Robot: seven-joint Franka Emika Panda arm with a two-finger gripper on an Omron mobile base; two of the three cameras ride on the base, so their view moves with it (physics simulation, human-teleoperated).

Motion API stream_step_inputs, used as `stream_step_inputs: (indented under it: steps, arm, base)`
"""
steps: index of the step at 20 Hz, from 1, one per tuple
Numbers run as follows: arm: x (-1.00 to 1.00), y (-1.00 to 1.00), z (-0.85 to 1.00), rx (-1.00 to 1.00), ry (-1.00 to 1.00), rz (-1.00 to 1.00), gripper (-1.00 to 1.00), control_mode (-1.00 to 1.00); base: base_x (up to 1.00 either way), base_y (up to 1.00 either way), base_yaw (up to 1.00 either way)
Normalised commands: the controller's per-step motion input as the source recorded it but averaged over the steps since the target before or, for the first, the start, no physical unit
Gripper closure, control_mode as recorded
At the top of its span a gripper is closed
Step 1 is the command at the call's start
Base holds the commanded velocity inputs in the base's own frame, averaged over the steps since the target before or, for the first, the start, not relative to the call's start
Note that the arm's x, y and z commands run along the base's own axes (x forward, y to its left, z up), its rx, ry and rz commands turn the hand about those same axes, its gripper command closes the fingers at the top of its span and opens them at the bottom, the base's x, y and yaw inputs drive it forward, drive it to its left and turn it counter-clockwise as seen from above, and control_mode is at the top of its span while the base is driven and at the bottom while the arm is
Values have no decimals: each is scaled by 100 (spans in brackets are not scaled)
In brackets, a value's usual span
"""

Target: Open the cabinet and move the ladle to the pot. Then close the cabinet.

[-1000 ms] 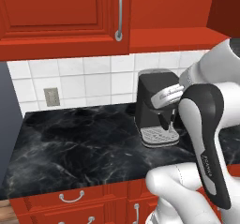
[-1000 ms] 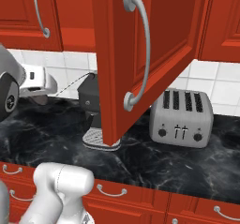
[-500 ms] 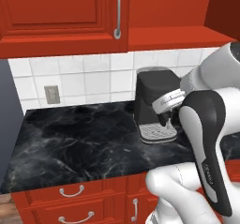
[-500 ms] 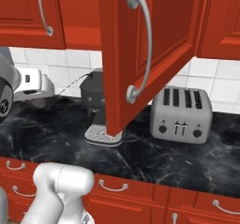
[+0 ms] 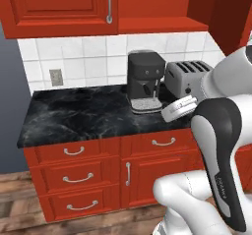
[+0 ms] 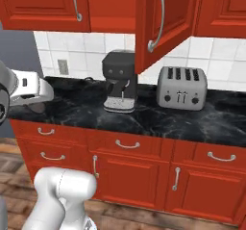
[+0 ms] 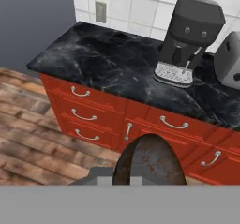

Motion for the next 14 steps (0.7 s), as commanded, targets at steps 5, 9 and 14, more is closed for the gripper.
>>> stream_step_inputs:
  steps: [5, 9, 14]
  arm:
    - [0, 0, 0, 0, 0, 0, 100, 100]
    - [0, 0, 0, 0, 0, 0, 100, 100]
    - [0, 0, 0, 0, 0, 0, 100, 100]
  base:
    - [-88, 0, -8]
    - [-21, -4, -41]
    - [-2, -22, -68]
